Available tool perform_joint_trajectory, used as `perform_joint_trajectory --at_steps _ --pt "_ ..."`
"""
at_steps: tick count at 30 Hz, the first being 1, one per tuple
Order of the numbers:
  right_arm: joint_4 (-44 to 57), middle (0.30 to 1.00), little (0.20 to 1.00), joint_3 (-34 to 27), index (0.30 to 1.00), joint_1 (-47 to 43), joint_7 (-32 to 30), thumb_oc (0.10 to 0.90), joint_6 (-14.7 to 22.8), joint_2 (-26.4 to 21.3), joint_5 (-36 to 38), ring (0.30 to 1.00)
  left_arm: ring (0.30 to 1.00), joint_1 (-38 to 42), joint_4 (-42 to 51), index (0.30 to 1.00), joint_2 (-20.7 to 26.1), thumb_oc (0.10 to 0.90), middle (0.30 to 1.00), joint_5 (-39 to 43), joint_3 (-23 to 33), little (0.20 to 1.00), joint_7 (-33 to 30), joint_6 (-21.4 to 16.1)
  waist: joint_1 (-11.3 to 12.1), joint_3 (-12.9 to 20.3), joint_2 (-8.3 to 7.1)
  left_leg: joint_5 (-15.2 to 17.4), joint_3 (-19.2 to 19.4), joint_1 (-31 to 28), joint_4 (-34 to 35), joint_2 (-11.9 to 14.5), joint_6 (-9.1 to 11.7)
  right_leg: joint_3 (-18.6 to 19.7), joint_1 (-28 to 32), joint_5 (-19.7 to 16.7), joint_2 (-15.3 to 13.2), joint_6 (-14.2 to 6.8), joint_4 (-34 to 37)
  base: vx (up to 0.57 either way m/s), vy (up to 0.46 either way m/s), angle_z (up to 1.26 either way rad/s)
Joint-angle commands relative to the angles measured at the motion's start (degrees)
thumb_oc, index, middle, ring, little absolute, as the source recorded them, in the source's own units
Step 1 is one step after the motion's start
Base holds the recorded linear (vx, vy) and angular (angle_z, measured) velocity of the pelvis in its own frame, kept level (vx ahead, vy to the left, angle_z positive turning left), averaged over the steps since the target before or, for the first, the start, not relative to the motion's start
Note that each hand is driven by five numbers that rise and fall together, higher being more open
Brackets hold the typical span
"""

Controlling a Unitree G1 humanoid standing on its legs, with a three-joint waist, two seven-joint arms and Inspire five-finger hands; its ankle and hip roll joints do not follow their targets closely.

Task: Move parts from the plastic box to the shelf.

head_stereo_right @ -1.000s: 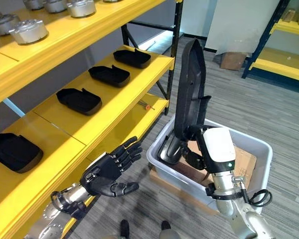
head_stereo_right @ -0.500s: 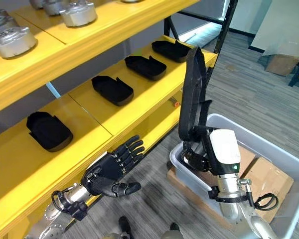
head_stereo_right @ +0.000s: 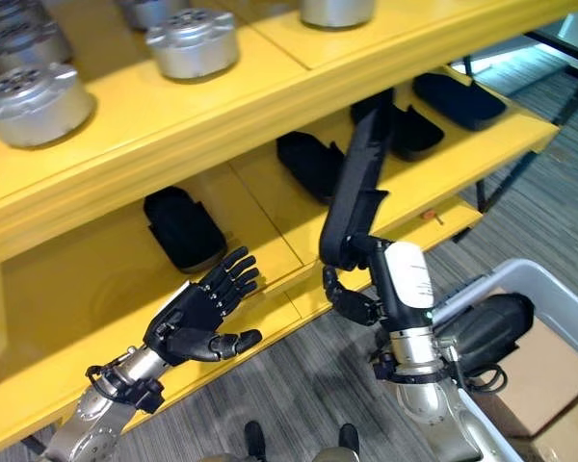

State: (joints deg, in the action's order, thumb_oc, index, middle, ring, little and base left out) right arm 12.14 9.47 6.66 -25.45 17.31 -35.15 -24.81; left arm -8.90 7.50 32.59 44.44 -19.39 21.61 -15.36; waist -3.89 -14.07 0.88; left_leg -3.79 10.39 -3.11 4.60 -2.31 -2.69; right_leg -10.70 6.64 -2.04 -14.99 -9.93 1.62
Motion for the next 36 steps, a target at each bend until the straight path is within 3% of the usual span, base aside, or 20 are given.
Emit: perform_joint_trajectory --at_steps 1,3,5,8,9,11,16,22,25,27,29,31,34,36 --pt "5.7 0.3 0.3 -2.1 0.3 -7.1 -3.5 0.4 3.2 -1.6 0.4 0.3 1.0 2.7 5.5 1.0 -1.2 0.9 1.0 -0.9 4.1 1.0 2.3 -4.3 -0.9 4.4 -0.47 7.4 6.0 -3.6 -1.0 4.9 1.0 -2.8 -4.0 0.5 1.3 -0.1 -3.8 0.01 0.135 0.16" --pt "5.6 0.3 0.3 -1.3 0.3 -7.3 -3.7 0.4 2.8 -1.4 0.5 0.3 1.0 2.2 5.5 1.0 -0.9 0.9 1.0 -1.5 4.2 1.0 2.6 -4.5 -0.4 4.1 -0.61 7.7 6.5 -3.7 -1.4 4.8 0.6 -3.6 -4.2 1.4 1.1 0.1 -6.4 0.01 0.082 0.06" --pt "5.9 0.3 0.3 -0.7 0.3 -7.0 -4.1 0.4 2.2 -1.3 0.3 0.3 1.0 2.1 5.6 1.0 -0.7 0.9 1.0 -2.5 4.1 1.0 2.3 -4.5 -0.4 3.8 -0.67 8.0 5.5 -3.1 -1.8 4.5 -0.3 -2.5 -4.9 4.2 3.4 1.0 -9.5 0.01 0.03 0.08" --pt "6.6 0.3 0.3 -1.0 0.3 -4.8 -5.2 0.4 0.9 -1.4 -0.2 0.3 1.0 2.8 6.1 1.0 -0.2 0.9 1.0 -1.6 3.5 1.0 2.5 -3.7 -1.5 3.6 -0.73 8.4 1.0 -2.1 -2.2 3.0 -1.0 2.3 -5.3 8.6 10.9 5.0 -11.5 0.04 -0.017 0.3" --pt "6.3 0.3 0.3 -1.3 0.3 -4.1 -6.1 0.4 1.2 -1.7 -0.3 0.3 1.0 3.1 6.3 1.0 -0.3 0.9 1.0 -1.6 3.4 1.0 2.2 -3.6 -2.1 3.3 -0.78 8.1 -0.7 -2.0 -2.1 2.3 -0.9 4.6 -5.5 8.7 13.1 6.0 -10.9 0.0 -0.018 0.58" --pt "4.9 0.3 0.3 -2.6 0.3 -3.4 -7.3 0.4 2.5 -2.8 1.2 0.3 1.0 5.2 5.3 1.0 -0.3 0.9 1.0 -0.6 3.0 1.0 2.3 -3.3 -3.6 3.3 -0.59 8.1 -3.7 -0.8 -2.3 0.8 -0.9 9.1 -6.1 7.4 15.0 6.9 -8.2 -0.08 -0.037 1.03" --pt "2.7 0.3 0.3 -2.8 0.3 -3.6 -7.8 0.4 2.9 -2.6 2.4 0.3 1.0 4.5 4.6 1.0 -1.0 0.9 1.0 0.0 3.4 1.0 2.0 -3.6 -3.6 3.2 -0.07 7.2 -5.0 -1.1 -1.7 0.7 -0.1 10.2 -4.9 5.9 15.6 7.0 -5.7 0.0 -0.09 0.45" --pt "4.3 0.3 0.3 -2.5 0.3 -2.0 -11.4 0.4 1.9 -2.2 -3.3 0.3 1.0 2.1 5.0 1.0 -0.7 0.9 1.0 -0.7 4.4 1.0 1.5 -4.2 -4.0 3.3 0.7 8.3 -3.8 -0.8 -4.0 -0.1 0.0 10.9 -4.0 5.1 15.6 7.3 -3.7 -0.01 -0.08 0.06" --pt "3.4 0.3 0.3 -4.5 0.3 -0.8 -15.5 0.4 -1.2 -2.3 -4.3 0.3 1.0 3.6 5.5 1.0 -1.3 0.9 1.0 2.2 2.7 1.0 7.5 0.3 -6.6 2.6 1.11 9.1 7.6 -0.3 -7.1 3.2 0.7 5.8 -4.8 5.1 13.0 7.1 -4.4 -0.17 0.083 0.33" --pt "1.9 0.3 0.3 -5.2 0.3 -0.9 -17.5 0.4 -0.4 -2.8 -5.4 0.3 1.0 5.1 5.5 1.0 -1.6 0.9 1.0 2.0 0.4 1.0 6.8 0.6 -7.8 2.2 1.63 8.5 9.4 -0.5 -7.7 5.5 1.7 4.2 -5.0 5.2 11.7 7.0 -5.2 -0.13 0.143 1.11" --pt "1.3 0.3 0.3 -5.0 0.3 -1.6 -18.2 0.4 -0.1 -3.3 -6.6 0.3 1.0 6.2 5.2 1.0 -1.8 0.9 1.0 2.5 -1.4 1.0 5.6 -0.3 -8.3 2.0 2.05 7.9 9.3 -1.0 -7.4 6.9 2.3 4.4 -5.1 5.4 11.0 7.0 -5.7 -0.06 0.173 0.77" --pt "1.0 0.3 0.3 -5.5 0.3 -2.2 -17.5 0.4 0.8 -4.7 -6.7 0.3 1.0 7.0 5.0 1.0 -2.1 0.9 1.0 2.2 -2.1 1.0 2.9 -1.8 -8.7 2.1 2.59 4.8 7.8 -1.6 -7.1 10.4 4.2 5.5 -5.0 5.6 10.1 7.1 -5.8 0.01 0.235 0.25" --pt "1.1 0.3 0.3 -6.5 0.3 -2.2 -16.6 0.4 2.5 -6.4 -5.6 0.3 1.0 6.8 4.3 1.0 -2.4 0.9 1.0 2.0 -1.0 1.0 0.6 -2.8 -8.7 2.4 2.85 -2.3 4.6 -1.2 -8.7 16.3 7.1 7.2 -5.2 5.7 9.5 7.6 -6.0 0.01 0.224 -0.15" --pt "1.0 0.3 0.3 -7.0 0.3 -2.1 -16.2 0.4 3.5 -7.0 -5.1 0.3 1.0 6.1 4.1 1.0 -2.5 0.9 1.0 1.4 -0.2 1.0 -1.1 -3.4 -8.4 2.6 3.01 -3.1 2.8 -1.4 -9.1 17.1 7.5 8.1 -5.5 5.8 9.1 7.5 -6.3 0.0 0.355 -0.46"
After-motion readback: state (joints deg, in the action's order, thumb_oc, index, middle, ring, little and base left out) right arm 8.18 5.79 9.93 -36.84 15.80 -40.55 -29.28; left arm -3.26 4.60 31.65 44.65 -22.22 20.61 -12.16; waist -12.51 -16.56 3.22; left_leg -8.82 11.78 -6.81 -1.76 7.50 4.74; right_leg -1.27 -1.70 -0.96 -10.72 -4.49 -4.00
